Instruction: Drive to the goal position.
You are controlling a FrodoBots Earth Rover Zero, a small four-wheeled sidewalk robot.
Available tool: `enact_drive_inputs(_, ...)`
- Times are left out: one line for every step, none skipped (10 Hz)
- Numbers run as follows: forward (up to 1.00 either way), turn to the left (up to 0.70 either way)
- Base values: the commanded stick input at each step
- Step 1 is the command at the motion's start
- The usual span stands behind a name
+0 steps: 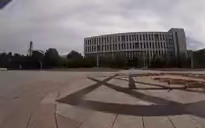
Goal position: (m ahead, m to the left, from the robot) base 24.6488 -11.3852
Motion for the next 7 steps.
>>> enact_drive_inputs(0.70, 0.00)
enact_drive_inputs(0.70, 0.00)
enact_drive_inputs(0.70, 0.00)
enact_drive_inputs(0.70, 0.00)
enact_drive_inputs(0.70, 0.00)
enact_drive_inputs(0.70, 0.00)
enact_drive_inputs(0.70, 0.00)
